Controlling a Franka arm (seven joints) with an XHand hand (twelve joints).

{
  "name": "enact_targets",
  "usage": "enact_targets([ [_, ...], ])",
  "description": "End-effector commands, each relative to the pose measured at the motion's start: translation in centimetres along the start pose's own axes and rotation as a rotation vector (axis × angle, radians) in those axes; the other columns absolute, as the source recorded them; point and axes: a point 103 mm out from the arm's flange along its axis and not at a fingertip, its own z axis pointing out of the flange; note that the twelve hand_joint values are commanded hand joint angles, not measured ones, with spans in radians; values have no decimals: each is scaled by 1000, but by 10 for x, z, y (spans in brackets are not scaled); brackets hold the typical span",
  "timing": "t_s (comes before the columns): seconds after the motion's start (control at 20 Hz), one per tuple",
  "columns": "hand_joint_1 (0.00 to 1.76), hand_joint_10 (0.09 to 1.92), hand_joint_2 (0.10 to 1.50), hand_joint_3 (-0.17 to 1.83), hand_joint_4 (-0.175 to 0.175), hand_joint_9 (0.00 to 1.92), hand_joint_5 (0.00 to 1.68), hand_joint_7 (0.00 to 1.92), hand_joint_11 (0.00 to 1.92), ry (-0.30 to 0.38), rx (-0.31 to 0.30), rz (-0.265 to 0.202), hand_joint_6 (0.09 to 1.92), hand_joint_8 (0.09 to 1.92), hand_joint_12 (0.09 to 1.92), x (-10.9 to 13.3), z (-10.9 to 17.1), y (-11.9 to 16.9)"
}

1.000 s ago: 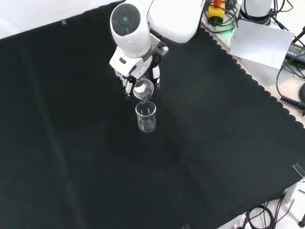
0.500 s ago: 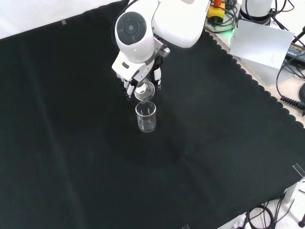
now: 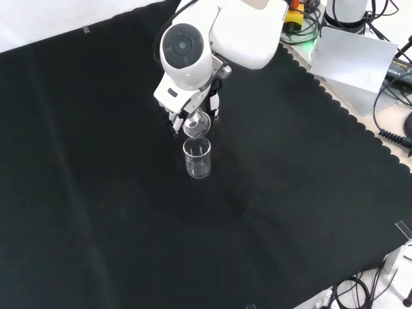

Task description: Pour the water from the handheld beaker into the one on the table.

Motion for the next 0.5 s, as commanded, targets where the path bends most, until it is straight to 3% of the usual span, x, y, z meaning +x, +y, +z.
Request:
enact_targets([
  [0.05, 1175, 142, 705, 553, -23, 1723, 1306, 1720, 1391, -30, 16, 4, 572, 87, 672, 2, -1, 0],
  [0.5, 1175, 145, 704, 555, -24, 1721, 1305, 1719, 1391, -64, 25, 13, 574, 87, 672, 2, -5, -1],
])
